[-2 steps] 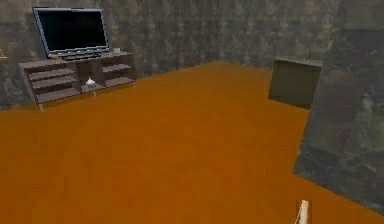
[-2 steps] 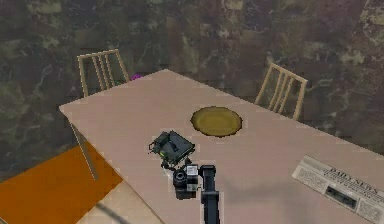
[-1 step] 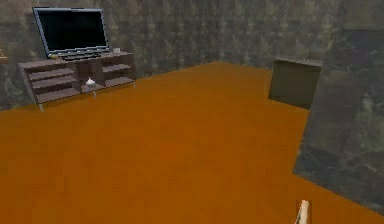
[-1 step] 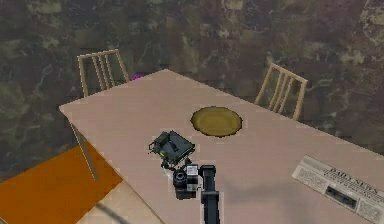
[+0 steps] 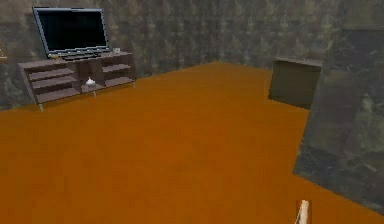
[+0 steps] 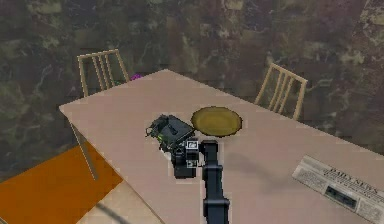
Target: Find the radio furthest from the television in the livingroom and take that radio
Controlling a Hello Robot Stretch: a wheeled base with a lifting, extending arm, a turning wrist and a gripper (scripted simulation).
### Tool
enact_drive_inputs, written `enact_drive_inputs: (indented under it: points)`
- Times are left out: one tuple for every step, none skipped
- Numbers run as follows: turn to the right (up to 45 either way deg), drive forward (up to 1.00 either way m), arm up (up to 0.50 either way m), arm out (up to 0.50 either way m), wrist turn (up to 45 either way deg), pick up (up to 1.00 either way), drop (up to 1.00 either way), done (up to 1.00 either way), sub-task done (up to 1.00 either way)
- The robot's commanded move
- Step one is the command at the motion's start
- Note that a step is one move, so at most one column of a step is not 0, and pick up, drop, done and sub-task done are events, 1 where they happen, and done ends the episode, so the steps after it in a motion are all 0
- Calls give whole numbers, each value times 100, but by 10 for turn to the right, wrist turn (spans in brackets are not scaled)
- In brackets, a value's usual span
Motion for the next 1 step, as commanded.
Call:
enact_drive_inputs:
  points:
    - [0, 0, 0, 0, 0, 0, 0, 100, 0]
